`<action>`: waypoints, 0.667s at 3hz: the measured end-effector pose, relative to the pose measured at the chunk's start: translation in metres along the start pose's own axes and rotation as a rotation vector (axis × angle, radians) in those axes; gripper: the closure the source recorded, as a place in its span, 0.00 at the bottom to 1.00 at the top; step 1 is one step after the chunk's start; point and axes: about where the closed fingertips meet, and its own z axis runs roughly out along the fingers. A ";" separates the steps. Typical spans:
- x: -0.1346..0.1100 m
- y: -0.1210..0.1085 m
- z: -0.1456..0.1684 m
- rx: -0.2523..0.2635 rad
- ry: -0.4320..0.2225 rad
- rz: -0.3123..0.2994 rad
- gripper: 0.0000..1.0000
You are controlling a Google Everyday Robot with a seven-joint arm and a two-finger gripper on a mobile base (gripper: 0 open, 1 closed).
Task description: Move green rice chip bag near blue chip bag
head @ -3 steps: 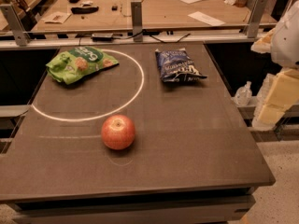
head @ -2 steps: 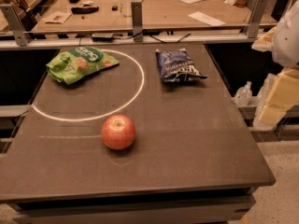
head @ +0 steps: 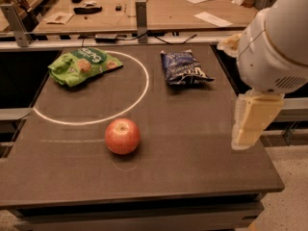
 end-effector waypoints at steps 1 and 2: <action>-0.049 0.006 0.002 0.012 -0.105 -0.151 0.00; -0.097 0.004 0.008 0.010 -0.273 -0.258 0.00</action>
Offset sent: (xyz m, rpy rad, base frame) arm 0.0021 0.1422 -0.0143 0.2881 -0.0012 0.5254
